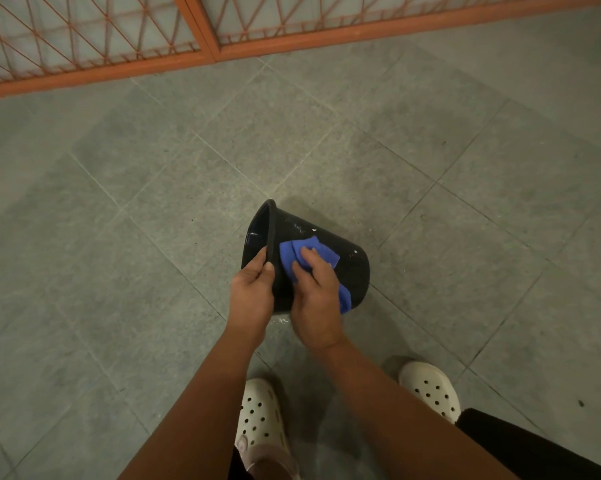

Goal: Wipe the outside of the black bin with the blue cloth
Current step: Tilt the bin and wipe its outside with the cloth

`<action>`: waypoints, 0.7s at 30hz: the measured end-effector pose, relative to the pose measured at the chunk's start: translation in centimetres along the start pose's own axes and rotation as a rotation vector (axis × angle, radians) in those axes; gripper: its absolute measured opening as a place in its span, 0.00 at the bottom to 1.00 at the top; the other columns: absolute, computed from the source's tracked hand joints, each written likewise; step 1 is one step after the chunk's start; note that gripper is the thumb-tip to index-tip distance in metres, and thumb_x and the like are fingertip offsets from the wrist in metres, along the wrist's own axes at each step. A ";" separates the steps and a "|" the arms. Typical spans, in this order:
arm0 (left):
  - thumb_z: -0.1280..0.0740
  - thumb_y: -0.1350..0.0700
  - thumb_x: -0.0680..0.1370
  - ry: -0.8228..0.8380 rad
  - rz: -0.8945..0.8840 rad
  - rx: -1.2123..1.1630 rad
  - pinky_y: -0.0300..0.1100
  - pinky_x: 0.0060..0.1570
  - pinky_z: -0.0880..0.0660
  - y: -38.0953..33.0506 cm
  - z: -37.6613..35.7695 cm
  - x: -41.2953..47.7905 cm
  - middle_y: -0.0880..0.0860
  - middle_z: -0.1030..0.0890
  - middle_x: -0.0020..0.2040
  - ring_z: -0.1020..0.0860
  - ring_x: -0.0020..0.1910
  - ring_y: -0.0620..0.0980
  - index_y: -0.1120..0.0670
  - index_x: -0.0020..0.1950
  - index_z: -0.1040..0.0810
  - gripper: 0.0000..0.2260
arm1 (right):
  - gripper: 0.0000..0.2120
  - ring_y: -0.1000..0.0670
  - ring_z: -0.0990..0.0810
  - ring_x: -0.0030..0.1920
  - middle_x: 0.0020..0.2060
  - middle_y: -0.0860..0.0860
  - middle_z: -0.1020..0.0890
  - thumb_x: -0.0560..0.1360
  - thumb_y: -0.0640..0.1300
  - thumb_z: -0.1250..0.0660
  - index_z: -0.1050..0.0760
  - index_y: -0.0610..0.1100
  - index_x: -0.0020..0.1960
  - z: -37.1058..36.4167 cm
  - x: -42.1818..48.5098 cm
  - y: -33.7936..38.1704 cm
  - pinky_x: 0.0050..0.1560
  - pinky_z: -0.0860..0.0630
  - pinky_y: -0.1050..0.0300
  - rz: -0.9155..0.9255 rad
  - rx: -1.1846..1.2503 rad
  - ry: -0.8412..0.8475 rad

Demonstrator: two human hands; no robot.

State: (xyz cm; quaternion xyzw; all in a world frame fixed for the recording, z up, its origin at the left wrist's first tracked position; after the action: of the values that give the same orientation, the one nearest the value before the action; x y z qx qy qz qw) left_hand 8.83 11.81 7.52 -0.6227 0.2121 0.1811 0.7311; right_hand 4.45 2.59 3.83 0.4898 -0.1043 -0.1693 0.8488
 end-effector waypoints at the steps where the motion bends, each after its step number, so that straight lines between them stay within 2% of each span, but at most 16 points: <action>1: 0.43 0.63 0.81 0.029 -0.006 0.009 0.36 0.50 0.22 -0.1 0.1 -0.1 0.51 0.17 0.55 0.19 0.55 0.47 0.53 0.63 0.22 0.16 | 0.17 0.40 0.31 0.68 0.64 0.38 0.26 0.73 0.32 0.39 0.26 0.35 0.61 -0.1 0.2 0.2 0.70 0.40 0.39 0.055 -0.037 0.026; 4: 0.42 0.62 0.81 0.059 -0.035 0.057 0.42 0.57 0.24 -0.2 -0.3 -0.3 0.50 0.18 0.57 0.21 0.58 0.46 0.50 0.64 0.23 0.16 | 0.20 0.40 0.40 0.73 0.70 0.40 0.33 0.75 0.34 0.40 0.31 0.38 0.66 0.1 2.3 0.0 0.72 0.47 0.42 0.095 -0.168 0.140; 7: 0.41 0.61 0.81 0.042 -0.046 0.063 0.46 0.61 0.26 0.0 -1.0 -0.6 0.49 0.18 0.58 0.22 0.59 0.46 0.48 0.65 0.23 0.16 | 0.20 0.42 0.45 0.75 0.73 0.40 0.39 0.79 0.39 0.45 0.38 0.37 0.70 0.7 4.0 -1.3 0.75 0.47 0.47 -0.020 -0.256 0.139; 9: 0.41 0.60 0.81 0.026 -0.042 0.083 0.46 0.59 0.25 0.0 -1.2 -0.7 0.47 0.18 0.56 0.21 0.58 0.46 0.45 0.63 0.22 0.16 | 0.20 0.41 0.41 0.73 0.72 0.39 0.38 0.79 0.41 0.44 0.36 0.37 0.70 1.1 3.8 -1.7 0.73 0.43 0.48 -0.085 -0.287 0.110; 11: 0.41 0.60 0.81 0.028 -0.040 0.069 0.40 0.54 0.23 -0.2 -1.0 -0.5 0.46 0.17 0.53 0.20 0.56 0.45 0.41 0.58 0.21 0.16 | 0.17 0.41 0.33 0.66 0.67 0.39 0.32 0.78 0.41 0.41 0.31 0.39 0.66 1.1 2.5 -1.2 0.67 0.34 0.45 -0.076 -0.248 0.068; 14: 0.42 0.61 0.81 0.064 -0.027 0.057 0.32 0.44 0.23 -0.5 -0.6 -0.4 0.46 0.16 0.50 0.19 0.53 0.44 0.42 0.56 0.20 0.16 | 0.15 0.48 0.29 0.59 0.60 0.46 0.28 0.77 0.42 0.38 0.30 0.45 0.64 0.5 1.0 -0.1 0.62 0.29 0.46 -0.032 -0.098 0.030; 17: 0.42 0.61 0.81 0.094 -0.028 0.039 0.35 0.47 0.23 -0.4 -0.3 -0.3 0.48 0.16 0.53 0.19 0.54 0.45 0.47 0.61 0.21 0.15 | 0.18 0.44 0.27 0.57 0.59 0.42 0.28 0.76 0.39 0.37 0.34 0.48 0.64 0.2 1.8 0.4 0.57 0.26 0.43 0.069 -0.086 0.004; 19: 0.42 0.61 0.81 0.086 -0.025 0.016 0.40 0.52 0.23 -0.2 -0.4 -0.4 0.51 0.17 0.56 0.20 0.57 0.47 0.49 0.63 0.22 0.15 | 0.19 0.39 0.26 0.56 0.59 0.38 0.28 0.75 0.40 0.38 0.38 0.48 0.63 0.4 2.9 0.5 0.55 0.26 0.41 0.054 -0.102 -0.007; 21: 0.41 0.61 0.81 0.072 -0.017 0.008 0.44 0.56 0.24 -0.2 -0.7 -0.6 0.51 0.18 0.57 0.21 0.58 0.48 0.48 0.63 0.22 0.15 | 0.19 0.38 0.28 0.57 0.60 0.36 0.30 0.75 0.41 0.38 0.37 0.44 0.64 0.6 3.8 -0.5 0.55 0.26 0.41 -0.031 -0.177 -0.013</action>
State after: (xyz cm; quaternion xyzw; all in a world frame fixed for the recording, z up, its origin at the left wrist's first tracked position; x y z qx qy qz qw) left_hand 8.38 11.09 7.90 -0.6276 0.2337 0.1515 0.7270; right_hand 7.65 0.42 3.77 0.4132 -0.0869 -0.1939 0.8855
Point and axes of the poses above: each hand's wrist, its own x-axis towards the middle knuckle, its own z-axis out of the back of the hand, y = z × x, the point moved 2 cm from there along x, towards the middle knuckle
